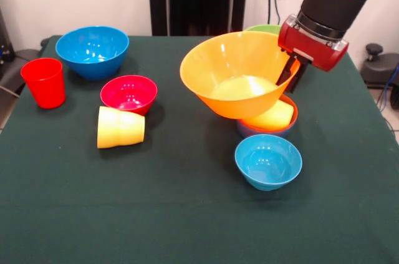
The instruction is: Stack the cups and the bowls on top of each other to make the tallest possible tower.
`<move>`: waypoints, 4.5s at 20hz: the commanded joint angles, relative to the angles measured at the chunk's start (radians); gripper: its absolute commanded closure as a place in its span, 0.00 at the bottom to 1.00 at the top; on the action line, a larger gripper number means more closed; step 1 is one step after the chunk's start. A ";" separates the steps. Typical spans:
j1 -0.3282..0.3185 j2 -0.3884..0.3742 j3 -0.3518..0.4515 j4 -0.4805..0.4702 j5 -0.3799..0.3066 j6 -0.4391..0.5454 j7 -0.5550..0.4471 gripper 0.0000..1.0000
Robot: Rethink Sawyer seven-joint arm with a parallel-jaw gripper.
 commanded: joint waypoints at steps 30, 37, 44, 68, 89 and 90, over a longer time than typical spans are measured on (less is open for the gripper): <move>0.154 0.236 -0.048 -0.162 0.247 0.008 0.347 1.00; 0.166 0.199 -0.048 -0.121 0.267 0.020 0.312 1.00; 0.146 0.100 0.025 -0.019 0.254 -0.007 0.205 1.00; 0.153 0.073 -0.003 -0.004 0.194 0.044 0.196 0.00; 0.059 -0.023 0.021 0.072 0.149 0.001 0.061 0.00; 0.042 -0.043 0.029 0.084 0.143 0.003 0.038 0.00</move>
